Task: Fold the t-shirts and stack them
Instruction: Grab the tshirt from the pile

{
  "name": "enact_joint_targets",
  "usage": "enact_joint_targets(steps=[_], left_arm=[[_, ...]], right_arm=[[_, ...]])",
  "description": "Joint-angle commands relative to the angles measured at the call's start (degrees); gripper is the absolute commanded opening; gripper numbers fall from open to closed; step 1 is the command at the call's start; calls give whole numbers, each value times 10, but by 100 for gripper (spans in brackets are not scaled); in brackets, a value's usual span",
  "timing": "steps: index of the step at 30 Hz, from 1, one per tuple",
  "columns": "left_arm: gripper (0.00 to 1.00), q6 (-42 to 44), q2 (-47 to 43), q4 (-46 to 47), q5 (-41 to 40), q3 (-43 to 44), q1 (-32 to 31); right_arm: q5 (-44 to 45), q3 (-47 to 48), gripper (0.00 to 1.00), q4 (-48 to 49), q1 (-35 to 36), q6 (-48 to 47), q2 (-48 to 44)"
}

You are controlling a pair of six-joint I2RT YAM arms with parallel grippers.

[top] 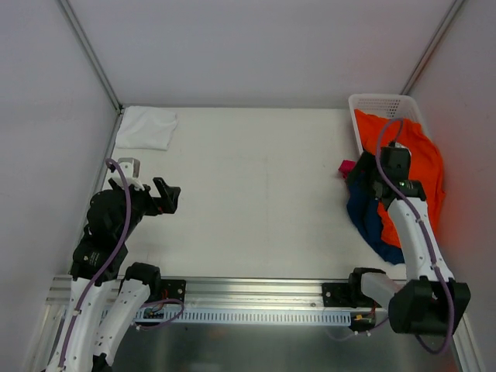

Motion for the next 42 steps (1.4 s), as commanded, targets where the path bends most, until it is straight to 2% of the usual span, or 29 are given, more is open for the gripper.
enact_joint_targets(steps=[1,6,8,11,15,16,20,23,26,33,37,38,40,42], left_arm=[[99,11,-8,24,21,-3,5],[99,11,-6,26,32,-5,6],[99,10,-1,28,40,-6,5],[99,9,6,30,52,-6,5],[99,8,14,32,70,-4,5],[99,8,16,32,74,-4,5],[99,8,16,34,77,-4,4],[99,8,16,33,74,-5,5],[99,9,21,34,74,-5,5],[99,10,33,34,78,-5,5],[99,10,34,34,76,-7,5],[99,10,34,34,76,-7,4],[99,10,37,34,77,-7,4],[99,10,38,34,77,-7,5]], right_arm=[[-104,23,90,6,-69,-19,59],[24,15,93,14,-105,26,72],[23,0,93,14,-161,57,62],[31,-41,93,13,-217,94,7],[169,-79,94,-20,-227,132,-74],[181,-86,94,-26,-252,140,-95],[138,-126,93,-41,-325,165,-111],[97,-146,91,-68,-328,185,-114],[24,-188,89,-40,-328,182,-132],[48,-243,92,-27,-329,162,-193],[40,-248,90,-9,-333,163,-167],[32,-248,83,0,-334,163,-158],[28,-251,75,11,-336,166,-136],[27,-258,62,31,-337,166,-126]])
